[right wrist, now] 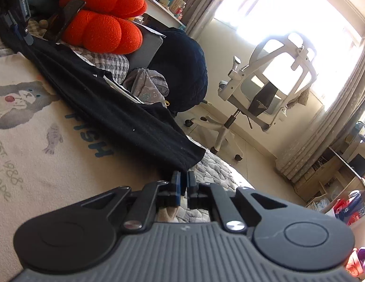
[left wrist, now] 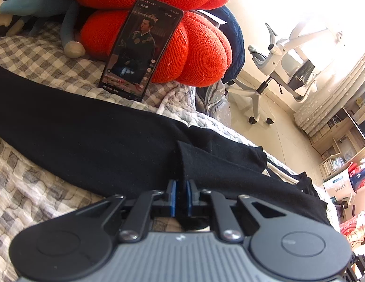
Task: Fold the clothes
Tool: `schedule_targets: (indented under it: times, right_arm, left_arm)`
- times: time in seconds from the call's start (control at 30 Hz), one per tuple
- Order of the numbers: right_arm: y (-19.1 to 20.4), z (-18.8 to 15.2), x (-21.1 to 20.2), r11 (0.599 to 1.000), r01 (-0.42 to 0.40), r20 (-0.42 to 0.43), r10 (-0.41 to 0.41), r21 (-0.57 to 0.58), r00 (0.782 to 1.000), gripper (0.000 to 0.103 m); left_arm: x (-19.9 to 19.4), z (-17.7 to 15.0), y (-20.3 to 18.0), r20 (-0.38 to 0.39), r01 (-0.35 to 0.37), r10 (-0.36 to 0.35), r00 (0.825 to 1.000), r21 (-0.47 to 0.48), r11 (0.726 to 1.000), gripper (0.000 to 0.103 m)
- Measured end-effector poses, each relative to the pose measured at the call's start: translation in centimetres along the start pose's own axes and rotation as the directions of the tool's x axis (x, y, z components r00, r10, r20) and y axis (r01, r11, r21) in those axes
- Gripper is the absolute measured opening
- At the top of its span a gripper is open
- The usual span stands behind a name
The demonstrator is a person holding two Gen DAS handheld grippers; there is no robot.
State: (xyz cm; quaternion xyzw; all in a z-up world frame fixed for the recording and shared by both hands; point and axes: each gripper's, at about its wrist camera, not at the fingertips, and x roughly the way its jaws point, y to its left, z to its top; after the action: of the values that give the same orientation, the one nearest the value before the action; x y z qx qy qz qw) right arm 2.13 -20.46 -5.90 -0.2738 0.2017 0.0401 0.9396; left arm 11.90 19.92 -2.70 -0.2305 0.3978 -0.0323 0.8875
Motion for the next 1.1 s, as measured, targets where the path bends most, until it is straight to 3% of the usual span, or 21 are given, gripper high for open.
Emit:
schedule_targets:
  times: [0.17,0.23,0.3,0.47,0.53,0.63,0.67,0.7,0.83,0.93,1.0,1.1]
  right_arm:
    - [0.6,-0.5,0.3,0.996,-0.076,-0.063,0.073,-0.041,0.995,0.004]
    - [1.2,-0.8,0.4,0.992,-0.108,-0.099,0.101,-0.066,0.990,0.014]
    - [1.2,-0.8,0.3,0.991,-0.115,-0.118,0.106,-0.075,0.987,0.017]
    - [-1.6,-0.2,0.1,0.973,-0.196,-0.118,0.210,0.123,0.970,0.022]
    - [-2.7,0.1,0.2,0.958,-0.202,-0.094,0.224,0.203,0.970,0.039]
    - [-4.1,0.7,0.9,0.926,-0.218,-0.060,0.248,0.308,0.967,0.040]
    - [-4.5,0.9,1.2,0.914,-0.225,-0.049,0.256,0.338,0.966,0.040]
    - [-4.9,1.0,1.5,0.902,-0.227,-0.038,0.259,0.368,0.965,0.040]
    - [-5.4,1.4,2.7,0.868,-0.200,-0.016,0.233,0.455,0.972,0.040]
    - [-4.7,1.6,3.5,0.869,-0.169,-0.038,0.210,0.464,0.977,0.040]
    - [-4.4,1.6,3.6,0.870,-0.170,-0.041,0.212,0.463,0.976,0.040]
    - [-4.0,1.5,3.5,0.865,-0.182,-0.036,0.224,0.467,0.974,0.040]
  left_arm:
    - [1.3,0.1,0.3,-0.076,-0.025,0.028,0.997,0.045,0.999,0.015]
    - [1.3,0.2,0.7,-0.054,0.002,0.000,0.999,0.040,0.999,0.019]
    - [1.2,0.5,1.2,-0.021,0.030,-0.029,0.999,0.018,0.999,0.038]
    - [2.5,1.3,1.5,0.010,0.059,-0.059,0.998,0.013,0.998,0.040]
    - [3.2,1.3,1.2,0.023,0.057,-0.058,0.998,0.030,0.998,0.038]
    - [3.9,1.1,0.5,0.071,0.043,-0.047,0.996,0.068,0.997,0.029]
    - [4.0,0.9,0.3,0.085,0.035,-0.042,0.995,0.082,0.996,0.012]
    - [4.0,0.7,0.2,0.107,0.030,-0.039,0.993,0.092,0.995,0.003]
    - [4.1,-0.1,-0.3,0.174,-0.040,0.014,0.985,0.147,0.988,0.003]
    - [3.7,-0.3,-0.8,0.201,-0.081,0.045,0.979,0.175,0.981,0.016]
    - [3.0,-0.3,-1.0,0.216,-0.081,0.038,0.976,0.193,0.978,0.034]
    - [1.8,-0.4,-1.4,0.230,-0.062,0.008,0.973,0.228,0.972,0.036]
